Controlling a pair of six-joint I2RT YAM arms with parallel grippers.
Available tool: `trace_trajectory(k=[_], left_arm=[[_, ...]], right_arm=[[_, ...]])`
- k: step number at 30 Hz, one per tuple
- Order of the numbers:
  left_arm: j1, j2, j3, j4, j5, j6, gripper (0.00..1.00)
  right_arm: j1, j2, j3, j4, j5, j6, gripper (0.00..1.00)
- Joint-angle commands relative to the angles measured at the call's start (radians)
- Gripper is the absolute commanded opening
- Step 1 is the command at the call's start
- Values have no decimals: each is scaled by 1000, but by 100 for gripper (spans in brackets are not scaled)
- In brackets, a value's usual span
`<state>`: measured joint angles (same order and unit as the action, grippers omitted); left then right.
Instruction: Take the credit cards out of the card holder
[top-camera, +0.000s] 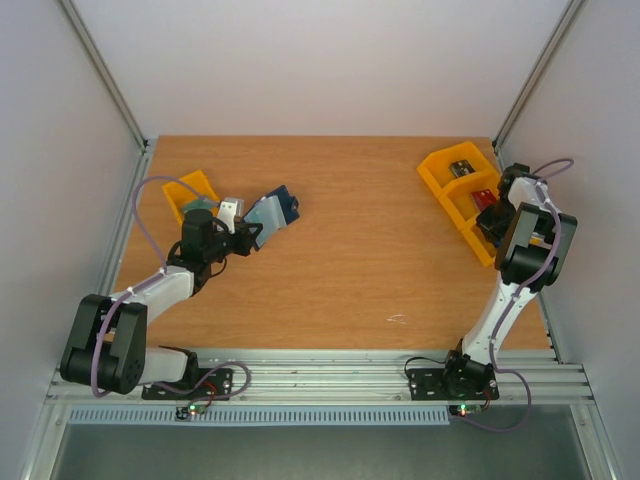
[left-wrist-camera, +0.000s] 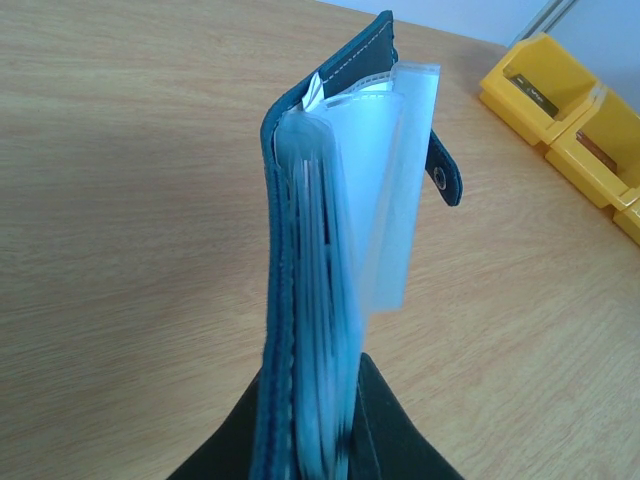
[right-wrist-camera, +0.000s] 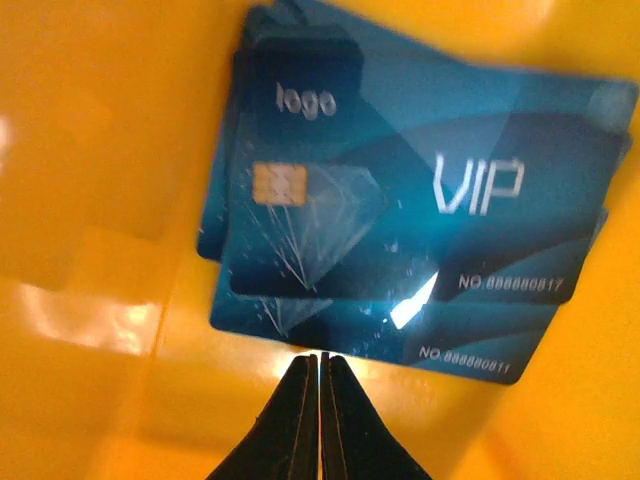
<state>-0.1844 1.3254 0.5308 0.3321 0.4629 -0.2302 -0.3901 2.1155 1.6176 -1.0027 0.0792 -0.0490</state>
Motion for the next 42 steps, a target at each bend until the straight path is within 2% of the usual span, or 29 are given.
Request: trace_trajectory(k=[1, 3, 7, 18, 28, 33, 38, 42], left_arm=[[3, -11, 33, 41, -10, 20, 0], [3, -12, 31, 40, -9, 21, 0], [4, -19, 29, 43, -17, 24, 0], [3, -23, 25, 57, -38, 35, 0], [3, -21, 30, 52, -33, 48, 0], [3, -17, 32, 50, -29, 51, 0], [3, -23, 32, 45, -32, 56, 0], [3, -25, 29, 44, -29, 57, 0]], right_arm=[[-5, -66, -90, 116, 1, 100, 1], [-5, -61, -74, 110, -29, 132, 1], [-9, -24, -37, 5, 19, 265, 1], [-40, 24, -74, 38, -7, 382, 1], [-41, -3, -81, 150, 64, 408, 1], [-51, 1, -61, 204, 38, 416, 1], [-54, 21, -9, 177, 30, 403, 1], [-54, -21, -35, 182, 36, 377, 1]])
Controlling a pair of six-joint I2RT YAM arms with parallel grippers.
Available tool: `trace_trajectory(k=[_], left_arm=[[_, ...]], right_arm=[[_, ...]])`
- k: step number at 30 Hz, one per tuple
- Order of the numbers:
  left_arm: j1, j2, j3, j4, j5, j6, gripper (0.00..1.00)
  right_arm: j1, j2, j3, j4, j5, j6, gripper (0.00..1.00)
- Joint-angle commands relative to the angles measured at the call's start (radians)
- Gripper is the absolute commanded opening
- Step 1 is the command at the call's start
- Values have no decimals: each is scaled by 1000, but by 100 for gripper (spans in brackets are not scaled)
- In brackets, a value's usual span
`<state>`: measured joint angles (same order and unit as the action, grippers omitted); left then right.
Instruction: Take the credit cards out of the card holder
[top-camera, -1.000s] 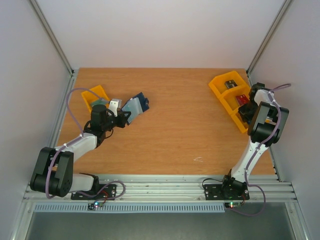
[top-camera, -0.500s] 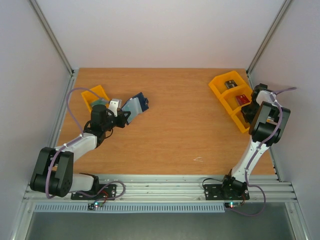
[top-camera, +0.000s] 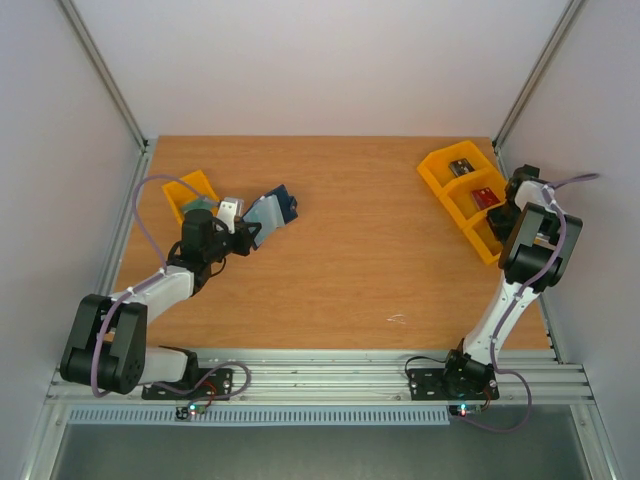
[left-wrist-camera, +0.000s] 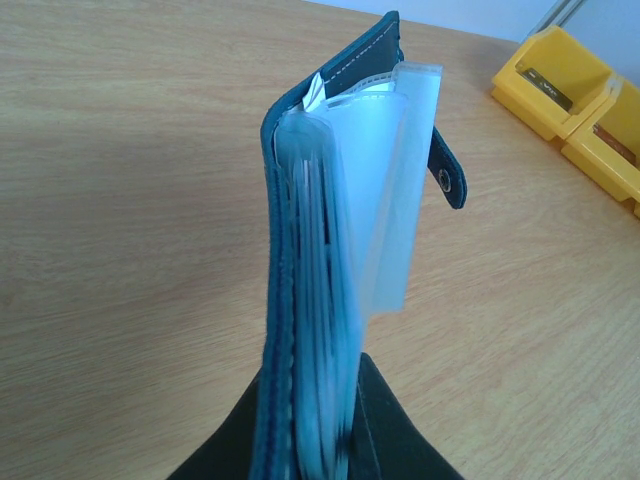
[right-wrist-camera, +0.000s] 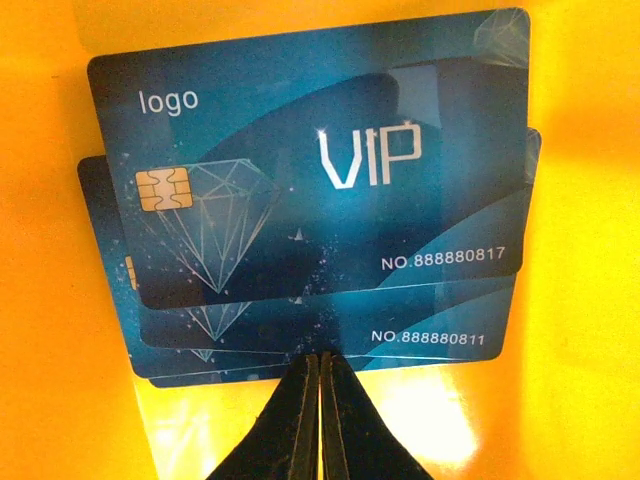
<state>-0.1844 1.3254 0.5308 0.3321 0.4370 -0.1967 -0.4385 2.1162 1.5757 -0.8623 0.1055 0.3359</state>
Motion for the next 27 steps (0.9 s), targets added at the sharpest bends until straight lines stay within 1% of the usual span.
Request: trace_trajectory(k=[1, 8, 12, 16, 18, 21, 22, 25, 27], left_arm=[[3, -25, 30, 46, -3, 23, 0], [3, -24, 30, 65, 18, 21, 0], [3, -33, 30, 68, 35, 20, 0], [3, -50, 34, 80, 69, 21, 0], [3, -57, 40, 94, 103, 17, 0], [1, -68, 52, 129, 169, 6, 0], [0, -72, 57, 139, 192, 2, 0], [-6, -87, 73, 169, 252, -34, 0], [-11, -100, 80, 190, 277, -90, 0]], right_arm=[[-5, -41, -6, 51, 11, -17, 1], [2, -152, -29, 66, -32, -123, 1], [3, -222, -39, 66, -62, -133, 1], [5, -317, -26, 41, -54, -116, 1], [24, -375, -11, 40, -50, -151, 1], [97, -465, 34, 55, -83, -298, 2], [147, -492, 51, 63, -114, -363, 2], [288, -571, 94, 82, -251, -543, 5], [383, -604, 131, 81, -397, -623, 9]])
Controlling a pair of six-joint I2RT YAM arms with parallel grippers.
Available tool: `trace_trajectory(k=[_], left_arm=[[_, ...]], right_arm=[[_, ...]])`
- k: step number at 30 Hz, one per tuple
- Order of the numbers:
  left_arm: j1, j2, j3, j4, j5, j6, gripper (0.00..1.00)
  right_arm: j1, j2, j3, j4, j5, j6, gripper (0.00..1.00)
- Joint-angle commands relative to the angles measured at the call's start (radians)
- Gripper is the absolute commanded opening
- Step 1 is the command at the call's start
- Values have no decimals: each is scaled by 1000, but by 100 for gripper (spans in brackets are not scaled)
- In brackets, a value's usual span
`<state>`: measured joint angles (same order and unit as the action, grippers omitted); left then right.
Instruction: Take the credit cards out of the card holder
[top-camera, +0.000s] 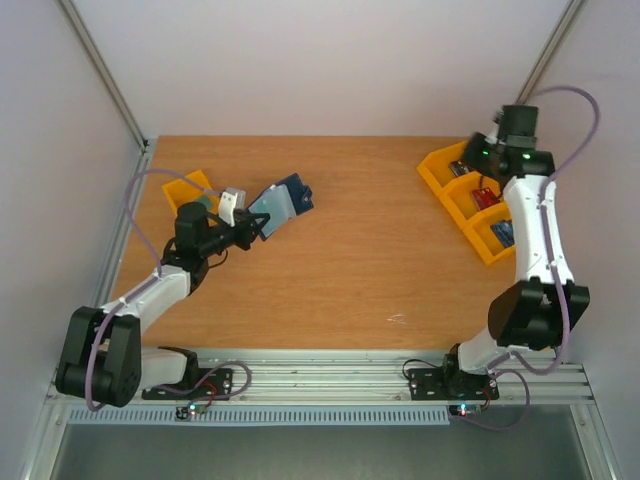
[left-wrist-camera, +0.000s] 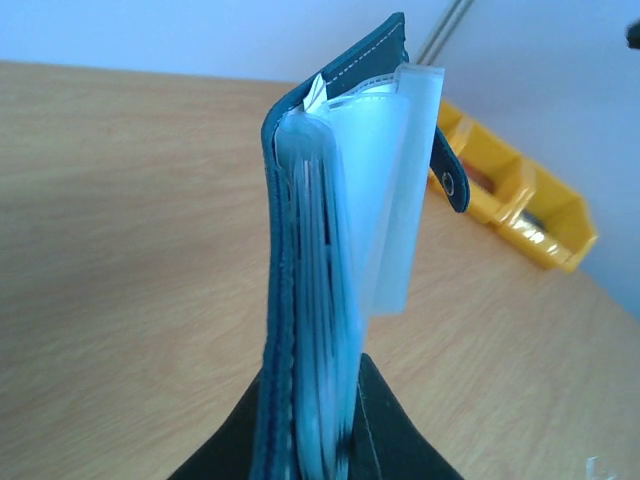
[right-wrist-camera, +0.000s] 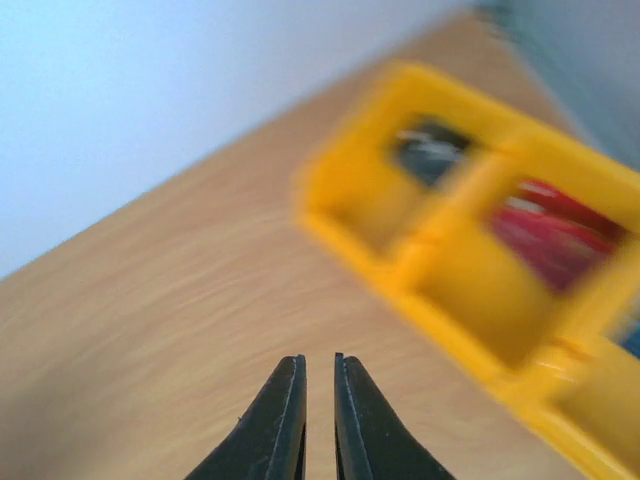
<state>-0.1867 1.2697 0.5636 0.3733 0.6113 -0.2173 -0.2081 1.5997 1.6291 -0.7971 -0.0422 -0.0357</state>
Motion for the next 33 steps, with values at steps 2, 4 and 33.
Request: trace_trajectory(k=[2, 4, 33], left_arm=[[-14, -65, 57, 172, 137, -126, 0], [-21, -94, 64, 186, 168, -173, 0], [-143, -243, 132, 59, 89, -195, 0]], right_arm=[[272, -100, 123, -4, -386, -295, 10], [415, -98, 171, -39, -417, -326, 10], [1090, 88, 411, -160, 141, -318, 49]])
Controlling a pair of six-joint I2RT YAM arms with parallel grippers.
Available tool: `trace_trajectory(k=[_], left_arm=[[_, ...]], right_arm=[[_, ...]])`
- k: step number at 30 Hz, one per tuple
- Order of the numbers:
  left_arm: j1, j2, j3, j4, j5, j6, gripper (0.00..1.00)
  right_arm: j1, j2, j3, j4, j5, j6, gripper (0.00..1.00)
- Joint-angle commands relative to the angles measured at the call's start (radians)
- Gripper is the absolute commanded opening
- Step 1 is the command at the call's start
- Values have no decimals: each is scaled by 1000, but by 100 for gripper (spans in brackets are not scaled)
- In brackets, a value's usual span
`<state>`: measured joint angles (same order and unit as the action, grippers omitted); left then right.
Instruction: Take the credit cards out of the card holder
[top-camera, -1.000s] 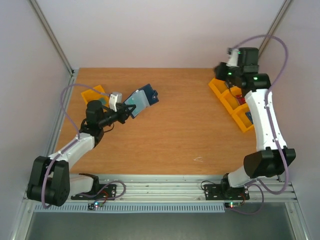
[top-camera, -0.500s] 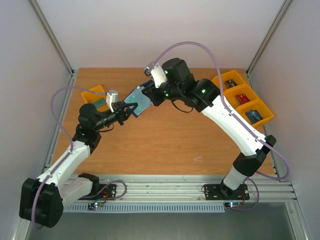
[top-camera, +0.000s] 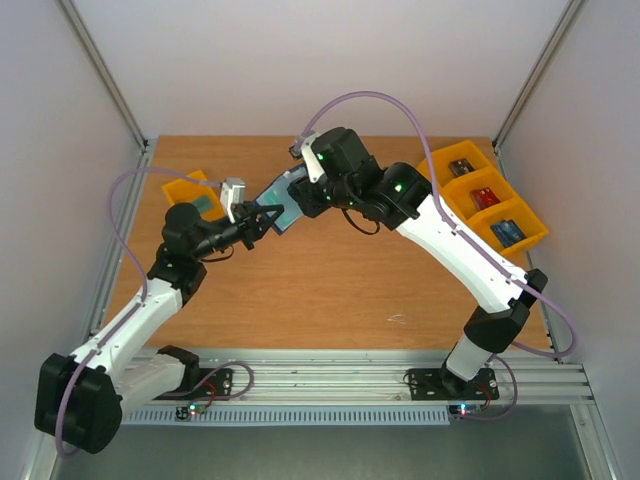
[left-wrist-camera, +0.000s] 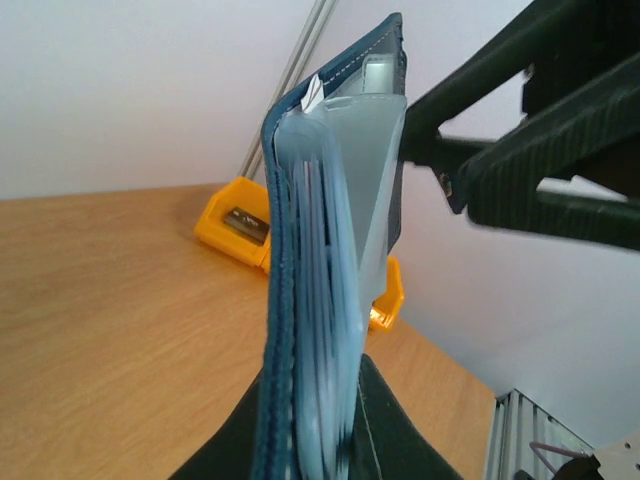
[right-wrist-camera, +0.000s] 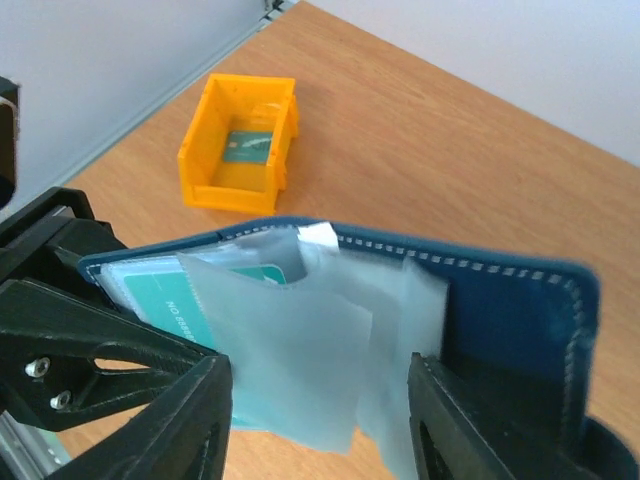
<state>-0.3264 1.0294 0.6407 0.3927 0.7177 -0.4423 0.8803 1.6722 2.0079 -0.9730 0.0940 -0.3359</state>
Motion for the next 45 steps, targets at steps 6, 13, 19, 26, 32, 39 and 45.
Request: trace_trajectory(k=[6, 13, 19, 26, 32, 39, 45], left_arm=[[-3, -5, 87, 12, 7, 64, 0], [-3, -18, 84, 9, 22, 77, 0], [-2, -33, 82, 8, 7, 70, 0], [1, -46, 60, 15, -36, 33, 0], [1, -52, 50, 38, 16, 44, 0], [0, -74, 30, 69, 33, 30, 3], [2, -74, 25, 73, 32, 29, 0]], right_arm=[[-7, 71, 104, 26, -17, -96, 62], [-21, 113, 137, 9, -72, -95, 70], [-21, 154, 187, -33, -139, -102, 51], [-53, 144, 161, -78, -256, -79, 43], [-81, 119, 129, -49, -297, -55, 7], [-177, 61, 72, -14, -431, -68, 1], [-222, -13, 19, -28, -644, -219, 3]])
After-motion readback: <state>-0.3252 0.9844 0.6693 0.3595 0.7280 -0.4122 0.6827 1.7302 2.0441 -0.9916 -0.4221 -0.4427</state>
